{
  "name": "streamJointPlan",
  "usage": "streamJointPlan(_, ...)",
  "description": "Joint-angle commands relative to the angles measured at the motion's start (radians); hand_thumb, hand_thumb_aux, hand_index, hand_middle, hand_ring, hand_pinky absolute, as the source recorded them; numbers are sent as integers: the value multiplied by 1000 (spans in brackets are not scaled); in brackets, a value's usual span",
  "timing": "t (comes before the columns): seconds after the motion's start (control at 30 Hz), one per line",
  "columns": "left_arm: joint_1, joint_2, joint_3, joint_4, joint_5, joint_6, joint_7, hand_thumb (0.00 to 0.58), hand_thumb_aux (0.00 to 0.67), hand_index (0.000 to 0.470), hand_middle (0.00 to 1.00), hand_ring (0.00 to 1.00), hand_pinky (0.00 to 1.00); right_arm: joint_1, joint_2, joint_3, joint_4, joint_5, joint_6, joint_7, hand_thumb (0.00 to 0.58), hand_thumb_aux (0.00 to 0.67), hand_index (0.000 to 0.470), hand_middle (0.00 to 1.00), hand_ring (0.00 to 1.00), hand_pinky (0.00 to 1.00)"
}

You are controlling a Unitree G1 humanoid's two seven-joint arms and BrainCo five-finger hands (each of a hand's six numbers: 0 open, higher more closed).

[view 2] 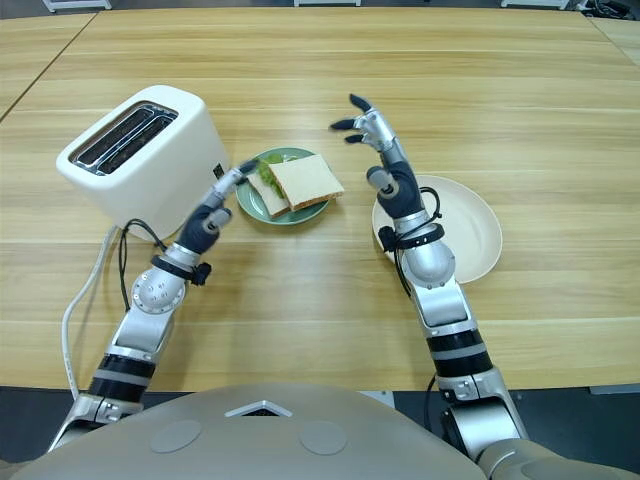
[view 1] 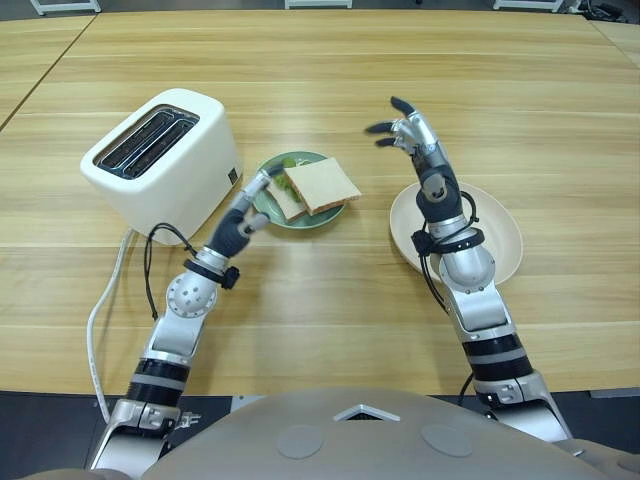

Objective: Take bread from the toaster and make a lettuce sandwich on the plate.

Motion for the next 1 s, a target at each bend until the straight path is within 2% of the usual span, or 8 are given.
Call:
streamJointPlan(0.03,-25,5,59,19,47,-59,68,0,0,0,0,0,0,-24,9,-49,40,-29,-15,-12,0,0,0,0,0,0)
streamJointPlan(0.43,-82,-2,92,95,129,-164,165,0,0,0,0,0,0,-75,31,-33,147,-161,-89,-7,0,0,0,0,0,0)
streamJointPlan(0.77,-81,-32,31,52,138,-114,123,0,0,0,0,0,0,-54,-7,-76,114,-142,-74,33,0,0,0,0,0,0)
streamJointPlan(1.0,-44,-26,48,-58,85,-30,63,0,0,0,0,0,0,-17,-23,-104,15,-113,4,77,0,0,0,0,0,0)
